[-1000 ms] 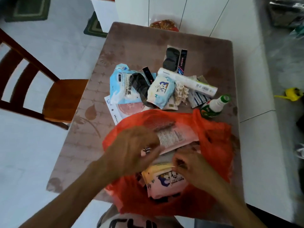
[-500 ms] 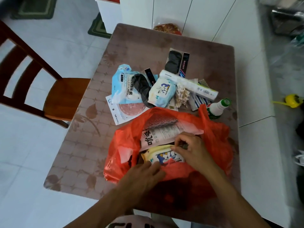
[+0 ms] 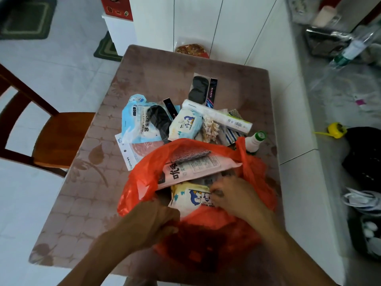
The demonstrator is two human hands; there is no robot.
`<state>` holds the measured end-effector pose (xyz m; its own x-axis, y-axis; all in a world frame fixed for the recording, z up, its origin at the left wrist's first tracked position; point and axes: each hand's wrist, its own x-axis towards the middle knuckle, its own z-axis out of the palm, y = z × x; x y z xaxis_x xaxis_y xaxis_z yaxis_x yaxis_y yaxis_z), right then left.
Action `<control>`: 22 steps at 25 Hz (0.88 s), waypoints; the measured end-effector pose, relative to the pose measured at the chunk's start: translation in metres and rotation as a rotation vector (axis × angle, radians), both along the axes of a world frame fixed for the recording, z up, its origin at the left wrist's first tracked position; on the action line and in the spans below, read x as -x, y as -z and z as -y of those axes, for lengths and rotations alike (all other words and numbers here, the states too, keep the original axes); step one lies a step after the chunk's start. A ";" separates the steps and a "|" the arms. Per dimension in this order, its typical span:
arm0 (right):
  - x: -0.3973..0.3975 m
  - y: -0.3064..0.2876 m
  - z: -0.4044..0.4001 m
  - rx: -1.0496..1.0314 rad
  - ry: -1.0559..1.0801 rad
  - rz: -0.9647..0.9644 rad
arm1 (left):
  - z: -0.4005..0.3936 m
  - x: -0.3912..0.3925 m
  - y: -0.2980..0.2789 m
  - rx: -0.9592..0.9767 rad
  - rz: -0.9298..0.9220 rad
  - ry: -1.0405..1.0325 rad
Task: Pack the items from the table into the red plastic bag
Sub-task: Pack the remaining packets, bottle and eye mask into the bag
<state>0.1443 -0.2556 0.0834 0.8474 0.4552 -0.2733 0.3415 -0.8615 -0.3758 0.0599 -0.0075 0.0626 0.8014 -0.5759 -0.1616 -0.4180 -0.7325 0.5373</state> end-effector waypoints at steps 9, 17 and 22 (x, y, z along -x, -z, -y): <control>-0.152 0.033 0.070 0.144 0.771 -0.014 | -0.024 0.014 -0.009 -0.169 0.211 -0.450; -0.102 -0.007 0.064 -0.084 0.739 0.394 | -0.014 0.036 -0.002 0.257 -0.384 -1.480; 0.002 -0.098 0.029 -0.610 0.505 0.404 | -0.019 0.054 -0.001 0.363 -0.257 -1.366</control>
